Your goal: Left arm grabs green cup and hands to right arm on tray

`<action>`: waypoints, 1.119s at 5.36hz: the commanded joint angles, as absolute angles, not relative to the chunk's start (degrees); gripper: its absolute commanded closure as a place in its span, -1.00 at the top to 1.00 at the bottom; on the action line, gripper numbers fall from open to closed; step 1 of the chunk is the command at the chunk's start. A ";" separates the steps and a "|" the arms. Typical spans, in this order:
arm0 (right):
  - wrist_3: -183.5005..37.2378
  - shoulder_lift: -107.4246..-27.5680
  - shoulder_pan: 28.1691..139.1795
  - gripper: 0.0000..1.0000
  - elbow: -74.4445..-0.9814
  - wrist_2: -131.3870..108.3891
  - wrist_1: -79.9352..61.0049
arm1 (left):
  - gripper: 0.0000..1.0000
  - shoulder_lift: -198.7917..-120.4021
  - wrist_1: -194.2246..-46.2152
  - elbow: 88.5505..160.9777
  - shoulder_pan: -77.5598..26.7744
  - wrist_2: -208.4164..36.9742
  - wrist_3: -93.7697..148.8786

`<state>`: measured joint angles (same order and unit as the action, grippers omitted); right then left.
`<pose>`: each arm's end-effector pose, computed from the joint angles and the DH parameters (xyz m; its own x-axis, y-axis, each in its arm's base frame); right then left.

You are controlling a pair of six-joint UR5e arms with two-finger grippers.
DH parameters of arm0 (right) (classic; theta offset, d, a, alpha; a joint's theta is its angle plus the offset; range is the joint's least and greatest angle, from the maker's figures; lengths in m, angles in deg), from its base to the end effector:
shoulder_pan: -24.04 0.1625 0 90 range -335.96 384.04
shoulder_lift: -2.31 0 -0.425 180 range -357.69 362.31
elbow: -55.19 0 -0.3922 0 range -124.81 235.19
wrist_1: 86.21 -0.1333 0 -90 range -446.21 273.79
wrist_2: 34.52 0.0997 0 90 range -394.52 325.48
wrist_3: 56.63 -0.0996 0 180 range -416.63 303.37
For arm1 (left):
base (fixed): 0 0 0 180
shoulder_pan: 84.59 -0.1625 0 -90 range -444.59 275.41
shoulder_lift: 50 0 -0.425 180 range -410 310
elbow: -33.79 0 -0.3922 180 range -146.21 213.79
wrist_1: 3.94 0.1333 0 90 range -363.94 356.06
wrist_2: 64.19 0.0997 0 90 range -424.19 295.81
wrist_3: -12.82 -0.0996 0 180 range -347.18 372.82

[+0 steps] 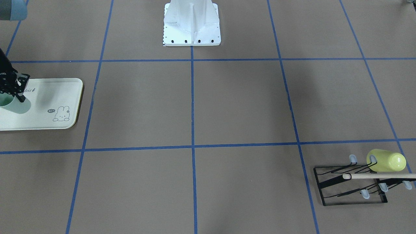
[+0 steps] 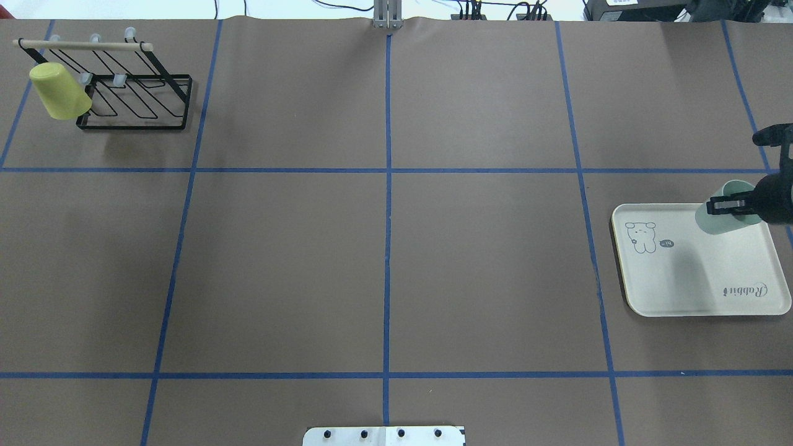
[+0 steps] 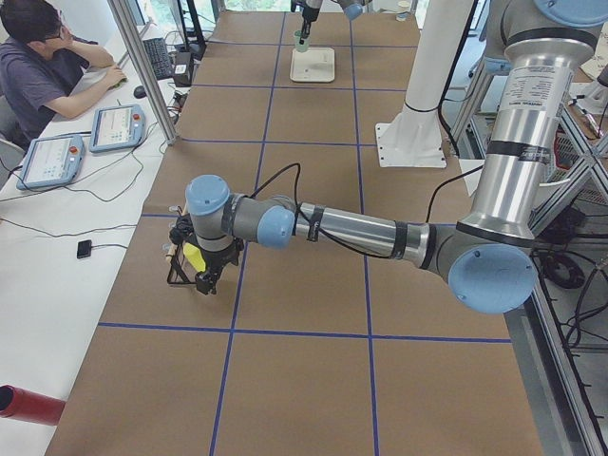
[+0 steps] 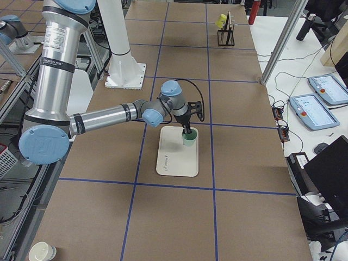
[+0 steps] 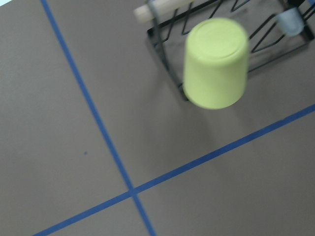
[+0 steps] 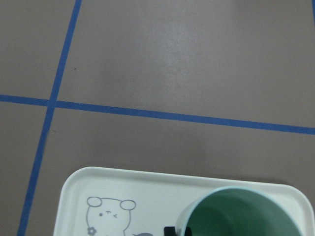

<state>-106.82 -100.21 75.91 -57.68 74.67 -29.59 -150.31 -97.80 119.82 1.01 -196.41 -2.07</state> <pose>-0.1869 -0.4009 0.5060 0.7286 -0.0511 0.6831 -0.1772 0.9492 0.2601 -0.0219 -0.5804 0.5923 0.6854 0.4217 -0.5936 -0.2604 0.9033 0.3411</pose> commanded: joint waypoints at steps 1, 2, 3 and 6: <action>-110.86 -103.40 69.42 -1.00 -57.83 70.35 -34.51 | 1.00 -149.59 -97.28 115.80 2.07 -195.86 -3.26; -110.86 -104.12 67.92 -1.00 -57.75 69.20 -34.97 | 1.00 -149.67 -97.45 115.97 2.16 -195.94 -3.35; -110.86 -104.56 67.29 -0.14 -57.40 69.19 -34.97 | 1.00 -149.58 -97.46 115.89 2.07 -195.94 -3.26; -109.99 -104.22 67.45 1.00 -57.48 70.15 -34.45 | 1.00 -149.49 -97.54 115.97 2.07 -196.02 -3.26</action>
